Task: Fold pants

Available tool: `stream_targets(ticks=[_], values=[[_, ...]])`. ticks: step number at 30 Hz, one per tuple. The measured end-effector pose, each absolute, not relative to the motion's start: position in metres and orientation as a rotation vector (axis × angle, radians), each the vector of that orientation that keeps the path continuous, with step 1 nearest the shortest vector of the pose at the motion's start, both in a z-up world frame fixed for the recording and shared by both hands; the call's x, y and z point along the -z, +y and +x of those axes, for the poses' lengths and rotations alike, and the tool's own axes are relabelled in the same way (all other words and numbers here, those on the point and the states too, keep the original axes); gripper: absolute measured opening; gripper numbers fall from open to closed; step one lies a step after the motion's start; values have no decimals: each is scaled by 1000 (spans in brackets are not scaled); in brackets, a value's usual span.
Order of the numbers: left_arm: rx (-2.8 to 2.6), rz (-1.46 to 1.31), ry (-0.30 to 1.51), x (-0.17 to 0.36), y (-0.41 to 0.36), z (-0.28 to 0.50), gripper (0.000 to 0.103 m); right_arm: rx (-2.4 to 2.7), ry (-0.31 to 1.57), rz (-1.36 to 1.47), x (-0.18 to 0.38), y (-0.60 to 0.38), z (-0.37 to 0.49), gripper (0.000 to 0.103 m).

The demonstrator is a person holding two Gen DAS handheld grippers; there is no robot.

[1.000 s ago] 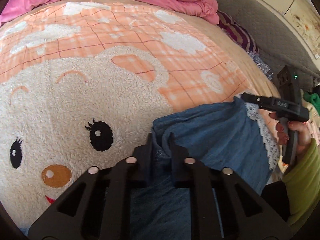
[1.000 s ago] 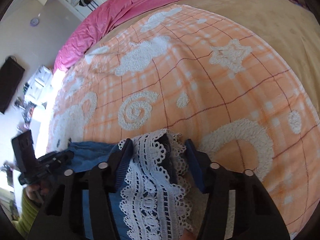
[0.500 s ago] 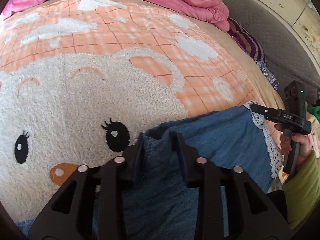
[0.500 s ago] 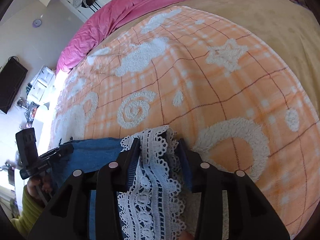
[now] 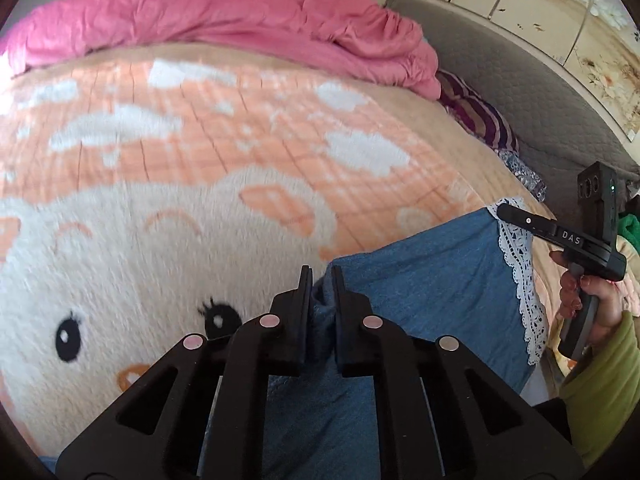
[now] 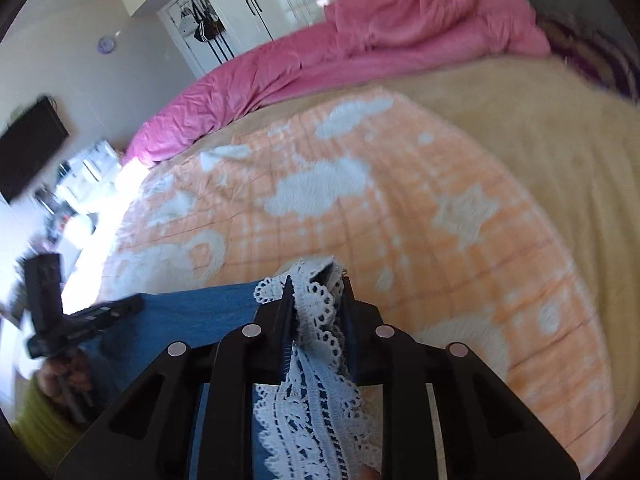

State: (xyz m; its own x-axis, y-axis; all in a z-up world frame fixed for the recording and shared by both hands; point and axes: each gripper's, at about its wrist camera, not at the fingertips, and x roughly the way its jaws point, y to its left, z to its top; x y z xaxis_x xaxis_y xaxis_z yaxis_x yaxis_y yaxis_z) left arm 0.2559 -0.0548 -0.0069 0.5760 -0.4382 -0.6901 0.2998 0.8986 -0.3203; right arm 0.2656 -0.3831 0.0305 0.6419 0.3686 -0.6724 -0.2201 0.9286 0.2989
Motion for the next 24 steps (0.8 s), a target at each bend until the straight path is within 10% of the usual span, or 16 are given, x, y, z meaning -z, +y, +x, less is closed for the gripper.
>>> stream_targets(ticks=[9, 12, 24], values=[[306, -107, 950, 51, -66, 275, 7, -164, 967, -50, 37, -353, 303, 34], [280, -97, 938, 48, -61, 270, 28, -125, 924, -39, 25, -363, 298, 56], [230, -71, 900, 9, -45, 202, 55, -167, 795, 323, -33, -441, 221, 69]])
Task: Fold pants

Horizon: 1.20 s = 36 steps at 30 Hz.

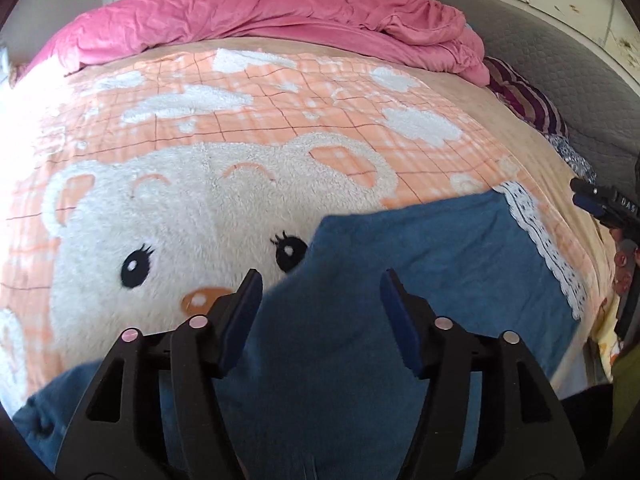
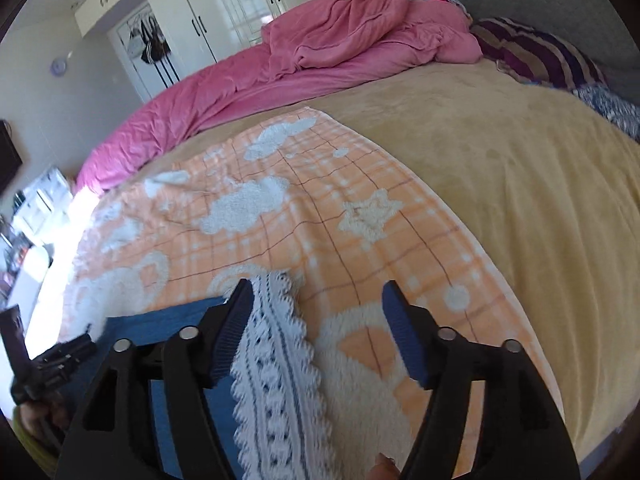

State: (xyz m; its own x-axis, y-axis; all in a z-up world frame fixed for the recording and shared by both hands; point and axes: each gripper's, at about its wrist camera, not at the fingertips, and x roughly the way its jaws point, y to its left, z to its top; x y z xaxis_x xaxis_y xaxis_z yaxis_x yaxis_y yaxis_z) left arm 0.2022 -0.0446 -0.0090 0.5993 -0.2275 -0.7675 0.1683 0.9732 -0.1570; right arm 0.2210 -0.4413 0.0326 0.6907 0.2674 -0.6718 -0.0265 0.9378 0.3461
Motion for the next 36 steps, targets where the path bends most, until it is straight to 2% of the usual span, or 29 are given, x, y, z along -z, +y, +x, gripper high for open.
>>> stream_targets(ticks=[5, 10, 12, 16, 20, 22, 24, 26, 30, 31, 34, 36], values=[[275, -76, 814, -15, -52, 148, 60, -261, 859, 405, -22, -446, 176, 69], [293, -39, 787, -19, -52, 101, 61, -304, 1001, 462, -3, -451, 159, 69], [280, -38, 797, -17, -49, 90, 66, -312, 1047, 423, 0, -447, 158, 69], [223, -45, 844, -9, -39, 80, 67, -307, 1148, 356, 14, -436, 159, 69], [99, -41, 922, 4, -20, 79, 67, -331, 1156, 323, 14, -426, 159, 69], [8, -54, 971, 14, -2, 80, 67, -318, 1163, 283, 12, -419, 159, 64], [-66, -102, 989, 18, 24, 78, 64, -323, 1155, 259, 10, -416, 159, 63], [-56, -167, 992, 15, 43, 75, 51, -326, 1149, 249, 7, -414, 157, 63], [-49, -137, 1017, 20, 47, 73, 50, -331, 1210, 236, 19, -410, 162, 64], [-53, -113, 1025, 22, 43, 74, 51, -338, 1230, 232, 23, -409, 165, 65], [-25, -79, 1013, 18, 31, 73, 68, -355, 1229, 250, 22, -412, 164, 65], [-3, -81, 975, 10, 27, 66, 68, -374, 1211, 315, 18, -421, 161, 65]])
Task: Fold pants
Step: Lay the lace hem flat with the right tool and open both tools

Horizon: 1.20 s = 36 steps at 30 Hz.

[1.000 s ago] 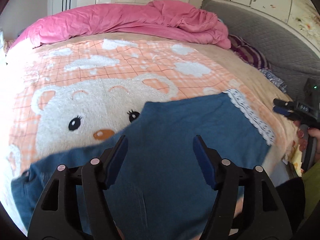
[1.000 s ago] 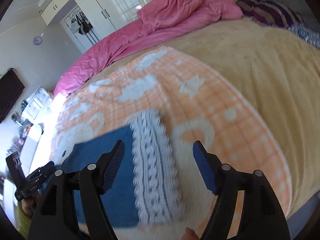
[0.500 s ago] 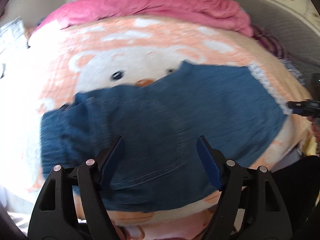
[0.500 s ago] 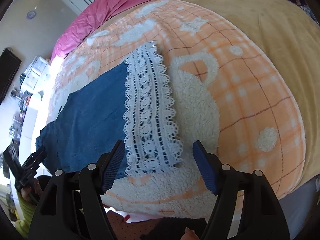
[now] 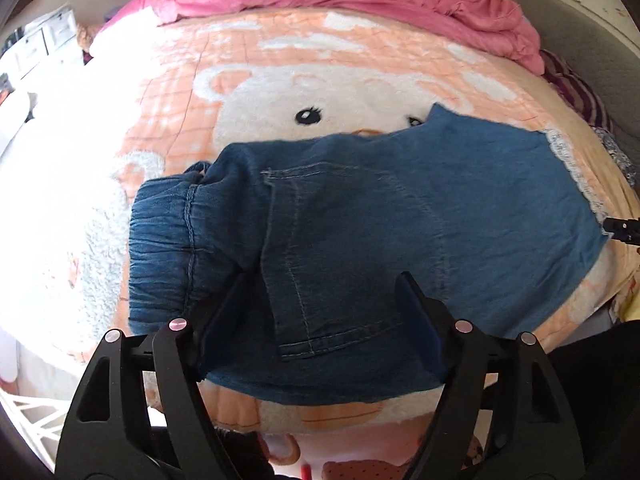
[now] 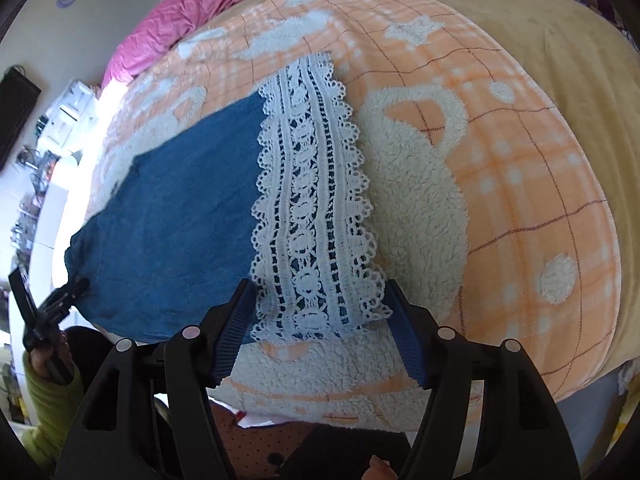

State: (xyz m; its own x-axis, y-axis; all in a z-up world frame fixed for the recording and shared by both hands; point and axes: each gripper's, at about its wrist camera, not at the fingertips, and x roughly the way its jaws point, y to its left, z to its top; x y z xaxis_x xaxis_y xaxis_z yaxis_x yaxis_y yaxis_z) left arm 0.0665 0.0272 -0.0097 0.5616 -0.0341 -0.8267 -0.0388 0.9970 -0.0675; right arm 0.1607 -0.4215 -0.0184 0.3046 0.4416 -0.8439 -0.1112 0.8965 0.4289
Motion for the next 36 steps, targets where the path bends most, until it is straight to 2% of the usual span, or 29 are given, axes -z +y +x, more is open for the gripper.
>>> stream_targets(ticks=[6, 9, 12, 16, 18, 19, 23, 27, 32, 36], values=[[143, -33, 904, -10, -15, 56, 70, -388, 1231, 436, 29, -435, 163, 63], [96, -7, 968, 8, -19, 62, 72, -391, 1236, 373, 24, -428, 161, 45], [-34, -41, 1032, 23, 7, 70, 73, -383, 1221, 271, 16, -415, 157, 31], [-32, -92, 1006, 16, 30, 66, 71, -325, 1140, 48, -4, -396, 147, 26], [-35, -90, 1014, 18, 31, 66, 71, -297, 1176, -37, 3, -388, 147, 29], [-42, -77, 1021, 20, 29, 67, 71, -282, 1209, -92, 12, -383, 148, 34], [-50, -23, 1037, 22, 23, 68, 72, -270, 1227, -109, 16, -385, 151, 38], [-38, -39, 1029, 20, 27, 66, 72, -218, 1203, -36, 10, -404, 148, 61], [-15, -33, 1011, 18, 18, 66, 76, -239, 1067, 152, -16, -424, 132, 61], [26, -1, 978, 9, 3, 63, 79, -284, 972, 221, -38, -414, 124, 68]])
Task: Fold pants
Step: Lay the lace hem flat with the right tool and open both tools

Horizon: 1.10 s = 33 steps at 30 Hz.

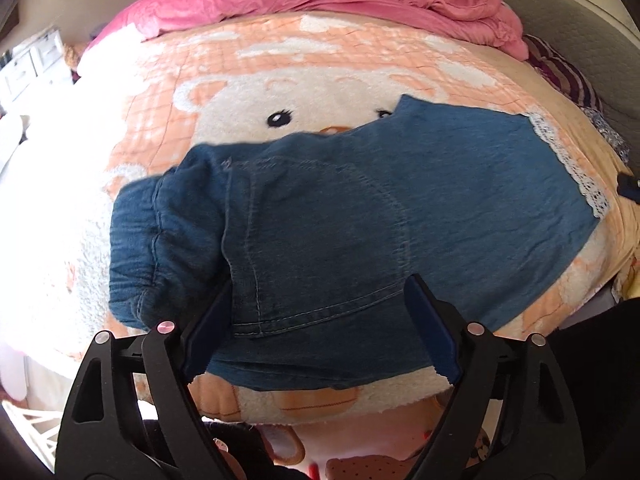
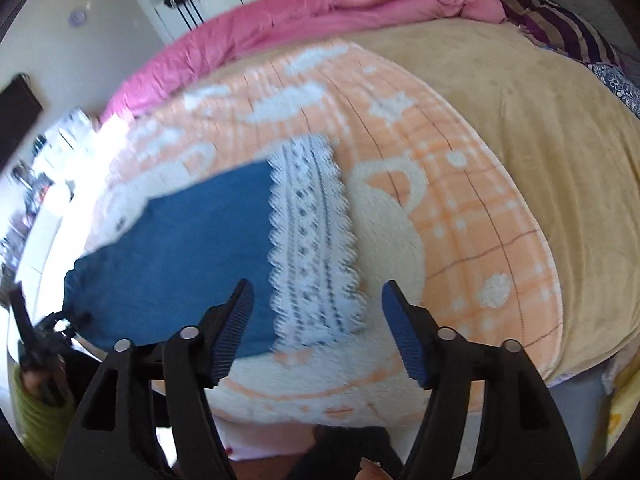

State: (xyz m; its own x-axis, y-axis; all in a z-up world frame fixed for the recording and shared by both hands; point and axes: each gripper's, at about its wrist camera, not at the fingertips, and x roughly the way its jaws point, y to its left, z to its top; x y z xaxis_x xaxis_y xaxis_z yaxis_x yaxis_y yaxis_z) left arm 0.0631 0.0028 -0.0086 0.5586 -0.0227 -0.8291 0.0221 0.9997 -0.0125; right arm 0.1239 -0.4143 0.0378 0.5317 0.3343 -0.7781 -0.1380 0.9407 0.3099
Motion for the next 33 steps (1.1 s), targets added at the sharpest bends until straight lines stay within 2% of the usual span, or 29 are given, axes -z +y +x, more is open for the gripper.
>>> stream_targets(ticks=[11, 21, 27, 33], values=[[106, 36, 891, -18, -37, 65, 93, -374, 936, 134, -37, -308, 144, 73], [115, 18, 910, -13, -48, 81, 93, -345, 1085, 34, 23, -283, 143, 74], [171, 52, 931, -1, -72, 100, 93, -363, 1060, 74, 21, -289, 140, 74], [164, 64, 1018, 44, -74, 114, 93, -251, 932, 193, 0, -328, 129, 74]])
